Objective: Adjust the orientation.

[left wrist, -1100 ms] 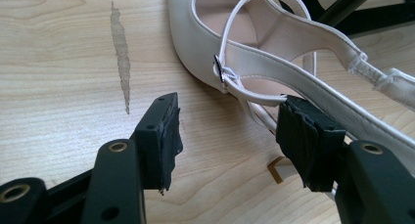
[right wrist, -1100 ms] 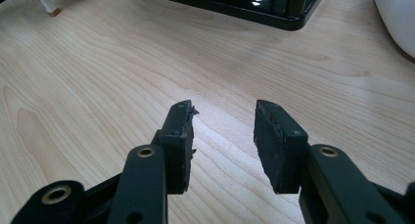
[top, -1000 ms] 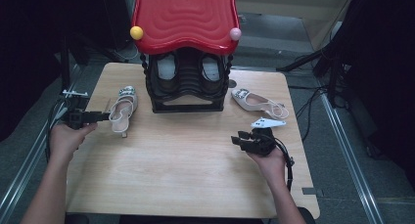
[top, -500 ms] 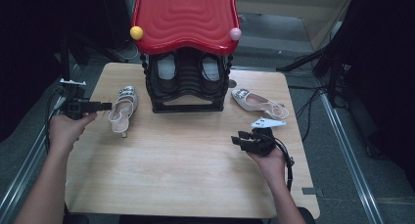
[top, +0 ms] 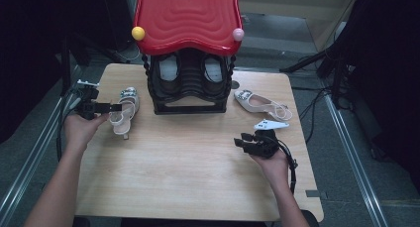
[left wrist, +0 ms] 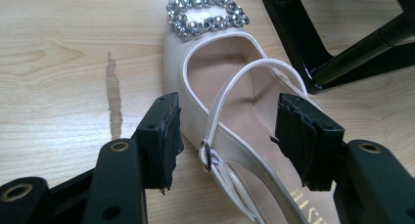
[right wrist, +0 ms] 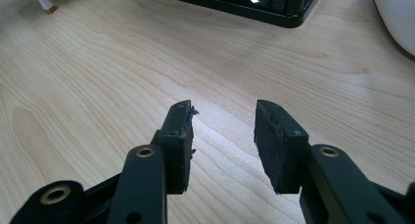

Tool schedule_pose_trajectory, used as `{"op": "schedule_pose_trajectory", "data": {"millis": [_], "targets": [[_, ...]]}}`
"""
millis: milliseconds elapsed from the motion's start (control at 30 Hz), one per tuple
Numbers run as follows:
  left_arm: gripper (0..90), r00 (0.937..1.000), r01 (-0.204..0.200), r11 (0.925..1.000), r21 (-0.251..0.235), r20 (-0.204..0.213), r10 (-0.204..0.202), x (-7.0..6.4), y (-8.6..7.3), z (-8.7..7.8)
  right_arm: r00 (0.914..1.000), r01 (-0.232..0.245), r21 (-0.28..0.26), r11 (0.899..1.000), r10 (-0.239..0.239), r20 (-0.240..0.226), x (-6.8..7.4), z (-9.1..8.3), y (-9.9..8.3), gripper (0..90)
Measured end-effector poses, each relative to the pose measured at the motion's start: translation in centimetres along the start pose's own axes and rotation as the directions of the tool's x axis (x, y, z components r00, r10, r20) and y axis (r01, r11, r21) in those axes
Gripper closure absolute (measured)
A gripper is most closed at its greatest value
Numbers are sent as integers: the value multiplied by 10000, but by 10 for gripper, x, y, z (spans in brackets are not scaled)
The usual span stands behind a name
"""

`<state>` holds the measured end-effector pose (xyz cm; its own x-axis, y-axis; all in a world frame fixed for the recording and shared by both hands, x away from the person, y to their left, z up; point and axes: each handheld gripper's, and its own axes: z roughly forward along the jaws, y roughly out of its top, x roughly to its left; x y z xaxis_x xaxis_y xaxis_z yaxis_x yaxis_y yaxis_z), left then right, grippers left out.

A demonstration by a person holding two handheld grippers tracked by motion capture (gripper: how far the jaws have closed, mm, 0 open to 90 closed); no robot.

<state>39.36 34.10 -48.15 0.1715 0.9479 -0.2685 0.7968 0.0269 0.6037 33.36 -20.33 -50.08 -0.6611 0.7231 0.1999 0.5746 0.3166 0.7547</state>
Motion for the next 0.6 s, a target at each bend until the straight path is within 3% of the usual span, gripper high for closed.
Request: {"op": "schedule_pose_trajectory", "data": {"millis": [367,600], "targets": [[467,9995,-47,9995,325,-295,56,-1,-10,15,10000,-1,39,10000,1,6,1,0,0,594],[529,9996,242,9997,-93,-174,-243,-3,-16,18,10000,1,40,10000,-1,18,1,0,0,593]]}}
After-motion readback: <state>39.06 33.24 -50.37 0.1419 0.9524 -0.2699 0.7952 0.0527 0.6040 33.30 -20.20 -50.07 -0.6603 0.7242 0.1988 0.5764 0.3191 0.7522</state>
